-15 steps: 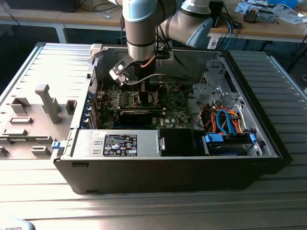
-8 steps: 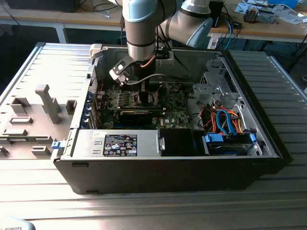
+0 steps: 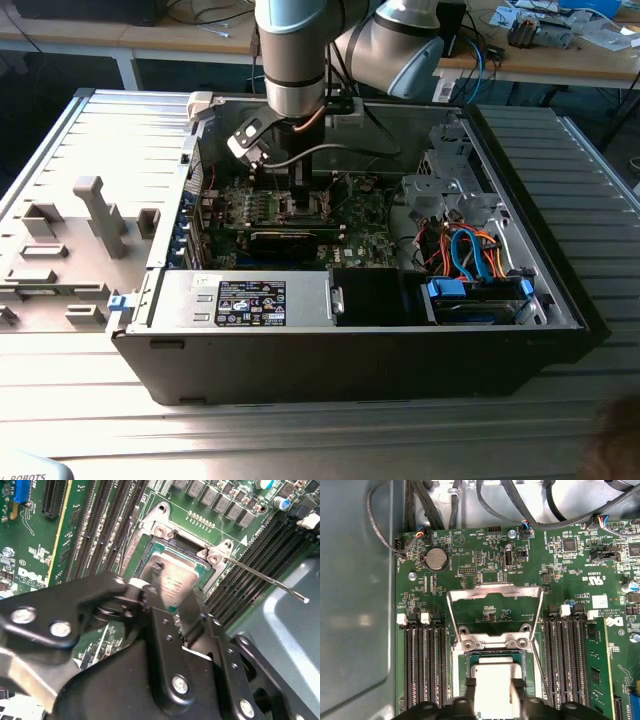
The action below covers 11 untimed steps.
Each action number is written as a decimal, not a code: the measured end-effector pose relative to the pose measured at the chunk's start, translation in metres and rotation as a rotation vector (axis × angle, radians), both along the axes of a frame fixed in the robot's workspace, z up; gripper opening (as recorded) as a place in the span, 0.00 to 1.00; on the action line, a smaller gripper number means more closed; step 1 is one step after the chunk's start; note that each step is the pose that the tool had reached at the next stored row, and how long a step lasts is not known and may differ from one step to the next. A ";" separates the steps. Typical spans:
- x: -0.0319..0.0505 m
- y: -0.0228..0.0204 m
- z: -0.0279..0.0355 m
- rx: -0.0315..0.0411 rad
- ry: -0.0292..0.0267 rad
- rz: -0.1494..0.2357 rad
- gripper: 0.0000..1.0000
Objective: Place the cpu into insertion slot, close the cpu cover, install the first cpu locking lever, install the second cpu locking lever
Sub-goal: 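Place the cpu into insertion slot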
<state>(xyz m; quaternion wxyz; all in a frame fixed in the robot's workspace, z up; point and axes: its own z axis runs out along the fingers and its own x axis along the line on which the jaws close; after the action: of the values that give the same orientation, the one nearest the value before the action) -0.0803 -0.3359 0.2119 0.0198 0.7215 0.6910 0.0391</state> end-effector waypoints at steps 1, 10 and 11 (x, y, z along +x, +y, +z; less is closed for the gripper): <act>0.0000 0.0003 0.0000 0.0000 0.0000 0.000 0.34; 0.0000 0.0015 0.0000 -0.0001 0.0000 0.001 0.11; 0.0000 0.0015 0.0000 -0.0001 0.0000 0.001 0.11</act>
<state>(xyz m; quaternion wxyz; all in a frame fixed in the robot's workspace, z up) -0.0803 -0.3344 0.2119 0.0198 0.7211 0.6914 0.0390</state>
